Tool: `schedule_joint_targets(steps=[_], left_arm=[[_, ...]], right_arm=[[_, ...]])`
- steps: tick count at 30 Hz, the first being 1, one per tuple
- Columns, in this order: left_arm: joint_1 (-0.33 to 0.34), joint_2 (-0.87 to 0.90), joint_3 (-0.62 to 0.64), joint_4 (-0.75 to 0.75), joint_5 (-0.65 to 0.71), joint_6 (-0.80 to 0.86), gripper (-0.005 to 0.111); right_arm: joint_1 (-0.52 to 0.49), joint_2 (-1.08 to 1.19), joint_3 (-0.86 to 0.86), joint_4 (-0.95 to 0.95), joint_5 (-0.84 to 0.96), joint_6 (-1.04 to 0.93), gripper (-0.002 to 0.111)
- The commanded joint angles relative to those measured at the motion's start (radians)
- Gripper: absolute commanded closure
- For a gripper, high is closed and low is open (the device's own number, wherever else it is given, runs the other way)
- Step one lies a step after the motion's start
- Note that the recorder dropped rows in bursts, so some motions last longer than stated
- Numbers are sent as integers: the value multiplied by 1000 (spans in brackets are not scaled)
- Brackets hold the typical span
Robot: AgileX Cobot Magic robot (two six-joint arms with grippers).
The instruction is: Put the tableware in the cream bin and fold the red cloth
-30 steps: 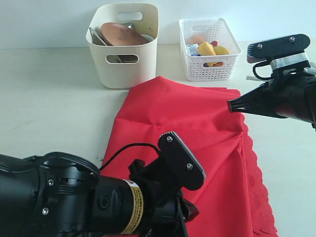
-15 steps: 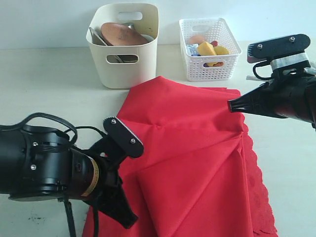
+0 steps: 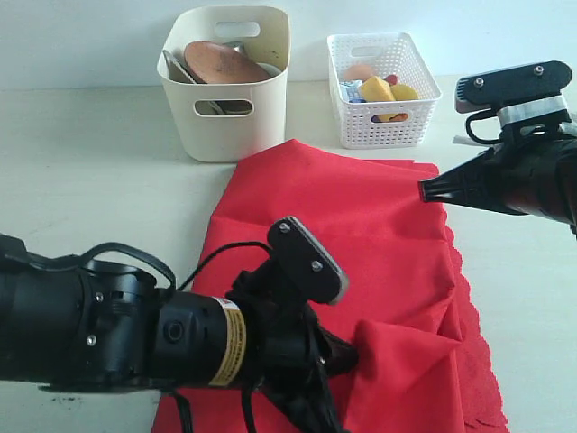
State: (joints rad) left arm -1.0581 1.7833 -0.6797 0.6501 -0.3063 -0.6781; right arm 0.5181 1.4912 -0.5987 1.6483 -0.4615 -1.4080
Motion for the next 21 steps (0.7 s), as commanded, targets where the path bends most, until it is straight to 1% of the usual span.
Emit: schedule_joint_targets(steps=[1,3,5,7,8,10,11,12,13,15,17,19,21], left_arm=[[-90,-19,-9,82,-57,-8,105],[-118,-36,-9,92,-26,-11,105],[-134,-70,-9,92,37,-11,105],[-138,-117,-9,92,141,-11,105],[-138,-140,-9,79,225,-11,105],[-105,-175,-9,65,426,-11,105],[-74,-187,-9,65,512,-11,105],[-38,-191,-9,65,577,-15,105],[-8,-191,-9,65,612,-18,105],[68,-176,-2,65,625,-18,105],[129,-147,7,65,593,-18,105],[164,-114,8,53,586,-18,105],[173,-76,5,21,583,-18,105]], right_arm=[[-2,-1,4,-12,-10,3,108],[-2,-1,4,-12,-15,3,108],[-2,-1,4,-10,-13,3,108],[-2,-1,4,-2,2,3,108],[-2,-1,4,0,21,3,108],[-2,-1,4,4,91,-14,108],[-2,-1,4,4,150,-30,108],[-2,-1,4,4,215,-43,108],[-2,-1,4,-9,272,-48,108],[-2,5,4,-46,410,-49,108],[-2,26,4,-81,472,-49,108],[-2,53,2,-84,485,-49,108],[-2,92,2,-84,478,-49,108]])
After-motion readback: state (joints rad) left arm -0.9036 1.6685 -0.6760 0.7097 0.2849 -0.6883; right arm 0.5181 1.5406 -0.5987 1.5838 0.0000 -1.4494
